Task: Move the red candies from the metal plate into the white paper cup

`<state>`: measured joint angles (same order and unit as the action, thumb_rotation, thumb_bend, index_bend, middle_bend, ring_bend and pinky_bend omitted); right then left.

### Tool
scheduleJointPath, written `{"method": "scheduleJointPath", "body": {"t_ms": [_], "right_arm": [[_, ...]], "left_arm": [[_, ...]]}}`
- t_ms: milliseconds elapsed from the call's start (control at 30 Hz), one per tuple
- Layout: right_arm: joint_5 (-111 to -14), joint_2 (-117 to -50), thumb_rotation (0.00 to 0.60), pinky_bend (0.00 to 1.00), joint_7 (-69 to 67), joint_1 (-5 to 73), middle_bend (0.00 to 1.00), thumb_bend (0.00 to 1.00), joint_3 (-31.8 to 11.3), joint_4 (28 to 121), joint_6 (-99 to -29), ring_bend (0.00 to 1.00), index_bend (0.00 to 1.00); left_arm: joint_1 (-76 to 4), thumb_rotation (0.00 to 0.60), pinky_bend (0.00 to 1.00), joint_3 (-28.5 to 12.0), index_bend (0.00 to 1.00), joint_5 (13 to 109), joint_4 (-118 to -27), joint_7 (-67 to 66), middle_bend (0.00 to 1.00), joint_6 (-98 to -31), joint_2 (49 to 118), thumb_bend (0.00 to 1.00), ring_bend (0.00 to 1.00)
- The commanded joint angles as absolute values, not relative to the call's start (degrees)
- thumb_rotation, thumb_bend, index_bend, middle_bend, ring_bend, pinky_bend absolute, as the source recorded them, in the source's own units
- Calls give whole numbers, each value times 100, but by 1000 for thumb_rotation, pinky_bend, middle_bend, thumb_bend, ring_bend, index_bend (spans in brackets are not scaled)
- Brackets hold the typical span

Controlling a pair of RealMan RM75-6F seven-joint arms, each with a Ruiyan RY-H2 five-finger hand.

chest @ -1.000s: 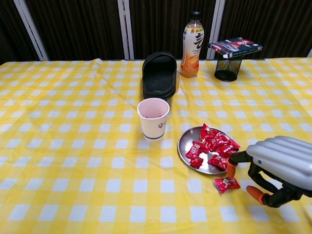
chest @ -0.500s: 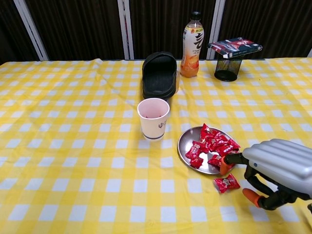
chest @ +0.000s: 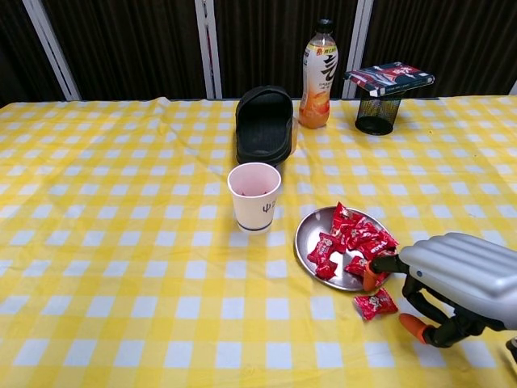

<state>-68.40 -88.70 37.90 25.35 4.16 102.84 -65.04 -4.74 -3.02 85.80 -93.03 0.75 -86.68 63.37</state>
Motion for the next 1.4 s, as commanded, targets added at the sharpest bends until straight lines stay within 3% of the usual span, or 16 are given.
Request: {"method": "scheduleJointPath", "body": {"t_ms": [33,1200,1400], "right_arm": [[-6847,-8892,600,846,3764,2522,818,502,416,10238,-6492,891,340],[-6883,-9070,600,846,3610,2423,818,472,343,9988,-6445,891,433],[-6892,-9083,600,846,3584,2416,818,472,349,9965,-6419,891,496]], "left_arm": [[-476,600,0,-301,27,8579,-9304,71,0,-8662,6338,38,0],[-474,600,0,-315,27,8541,-9318,45,0,-8641,6340,38,0],[-475,600,0,-318,27,8538,-9324,38,0,-8638,6340,38,0]]}}
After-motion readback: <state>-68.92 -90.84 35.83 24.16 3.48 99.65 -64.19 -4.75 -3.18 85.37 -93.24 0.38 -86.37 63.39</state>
